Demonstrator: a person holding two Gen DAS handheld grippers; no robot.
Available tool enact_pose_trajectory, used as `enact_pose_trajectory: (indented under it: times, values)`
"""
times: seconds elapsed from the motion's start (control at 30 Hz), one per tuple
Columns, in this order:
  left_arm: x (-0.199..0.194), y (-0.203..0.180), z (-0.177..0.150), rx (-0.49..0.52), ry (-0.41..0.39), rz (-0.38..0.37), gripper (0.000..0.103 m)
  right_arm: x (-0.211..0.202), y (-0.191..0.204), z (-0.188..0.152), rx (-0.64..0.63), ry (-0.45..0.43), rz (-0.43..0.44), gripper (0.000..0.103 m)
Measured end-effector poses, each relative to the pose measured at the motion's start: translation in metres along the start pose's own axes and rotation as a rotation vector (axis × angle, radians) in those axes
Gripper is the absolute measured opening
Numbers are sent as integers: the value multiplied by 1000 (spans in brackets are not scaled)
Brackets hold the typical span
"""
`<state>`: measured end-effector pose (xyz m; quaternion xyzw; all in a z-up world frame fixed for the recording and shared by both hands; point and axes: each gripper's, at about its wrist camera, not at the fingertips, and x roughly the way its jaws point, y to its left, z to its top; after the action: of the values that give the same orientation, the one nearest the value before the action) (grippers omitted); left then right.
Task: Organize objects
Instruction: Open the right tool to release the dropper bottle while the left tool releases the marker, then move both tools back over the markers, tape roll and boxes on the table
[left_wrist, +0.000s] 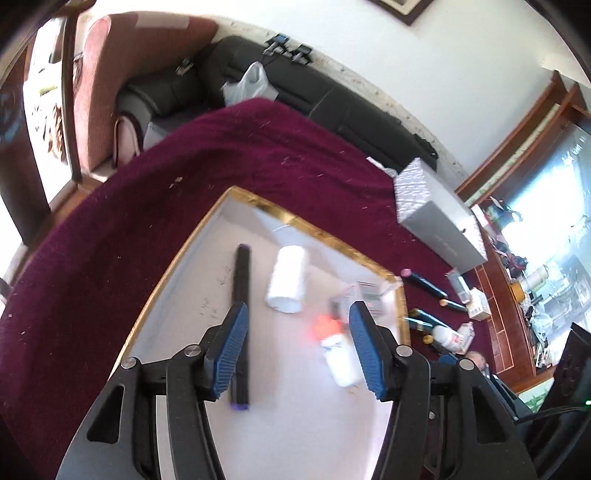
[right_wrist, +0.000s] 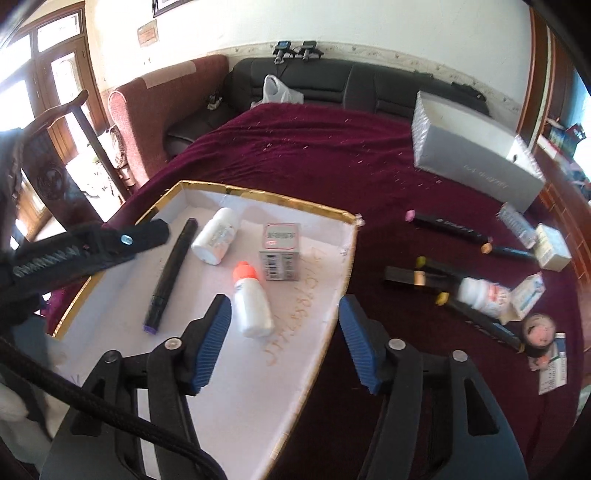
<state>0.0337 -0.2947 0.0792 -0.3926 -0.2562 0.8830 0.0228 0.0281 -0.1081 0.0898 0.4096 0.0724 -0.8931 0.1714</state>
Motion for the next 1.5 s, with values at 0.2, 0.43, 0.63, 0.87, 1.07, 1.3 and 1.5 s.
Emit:
enact_pose_trajectory:
  times: [0.2, 0.43, 0.63, 0.87, 1.07, 1.3, 1.5]
  values:
    - [-17, -51, -17, 88, -7, -44, 56, -23, -32, -15, 27, -39, -45, 63]
    - [-9, -107, -39, 180, 48, -98, 55, -38, -82, -37, 56, -49, -142, 63]
    - [7, -147, -56, 237, 89, -115, 55, -43, -135, -53, 131, -36, -199, 65]
    - [37, -186, -88, 312, 172, -130, 55, -45, -196, -67, 263, -12, -161, 65]
    - [70, -199, -111, 340, 235, -119, 55, -45, -270, -80, 509, 7, -21, 66]
    - [91, -203, -133, 402, 269, -82, 55, -40, -293, -80, 603, -23, 84, 66]
    - [97, -198, -143, 421, 264, -71, 56, -21, -289, -59, 608, -32, 275, 66]
